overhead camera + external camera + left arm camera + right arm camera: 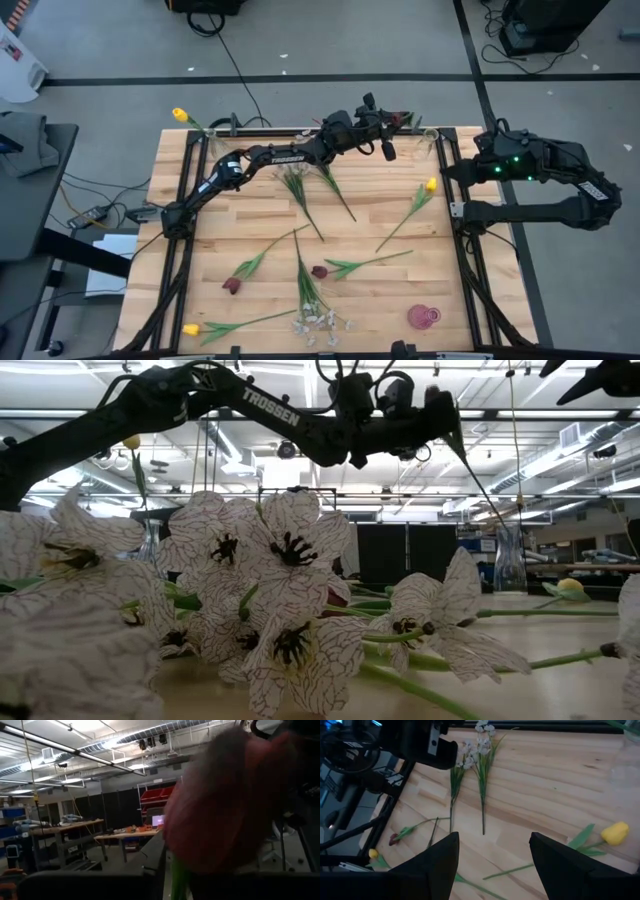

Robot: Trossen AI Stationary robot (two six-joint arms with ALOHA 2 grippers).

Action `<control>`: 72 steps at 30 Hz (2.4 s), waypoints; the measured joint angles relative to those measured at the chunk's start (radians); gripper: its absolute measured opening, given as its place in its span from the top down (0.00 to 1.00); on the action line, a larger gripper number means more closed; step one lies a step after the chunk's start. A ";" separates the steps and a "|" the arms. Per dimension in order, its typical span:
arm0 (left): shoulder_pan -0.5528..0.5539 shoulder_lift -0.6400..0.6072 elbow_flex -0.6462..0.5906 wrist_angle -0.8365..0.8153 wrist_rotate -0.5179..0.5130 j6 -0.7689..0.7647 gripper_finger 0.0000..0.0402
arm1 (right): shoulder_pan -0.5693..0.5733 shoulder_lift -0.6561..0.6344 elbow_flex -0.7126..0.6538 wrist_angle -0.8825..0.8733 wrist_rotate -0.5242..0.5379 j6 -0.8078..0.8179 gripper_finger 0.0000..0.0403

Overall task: Sort flowers into vase by color
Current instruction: Put the bottom red flower into the right transparent vase

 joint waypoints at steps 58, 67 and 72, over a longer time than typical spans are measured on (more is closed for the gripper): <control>0.019 0.064 0.229 -0.247 -0.010 -0.658 0.39 | 0.000 0.000 0.000 0.220 -0.097 0.031 0.37; 0.002 0.065 0.238 -0.252 0.007 -0.721 0.28 | 0.000 0.000 0.000 0.225 -0.097 0.026 0.37; -0.028 0.064 0.238 -0.225 -0.059 -0.699 0.28 | 0.000 0.000 0.000 0.267 -0.097 0.019 0.37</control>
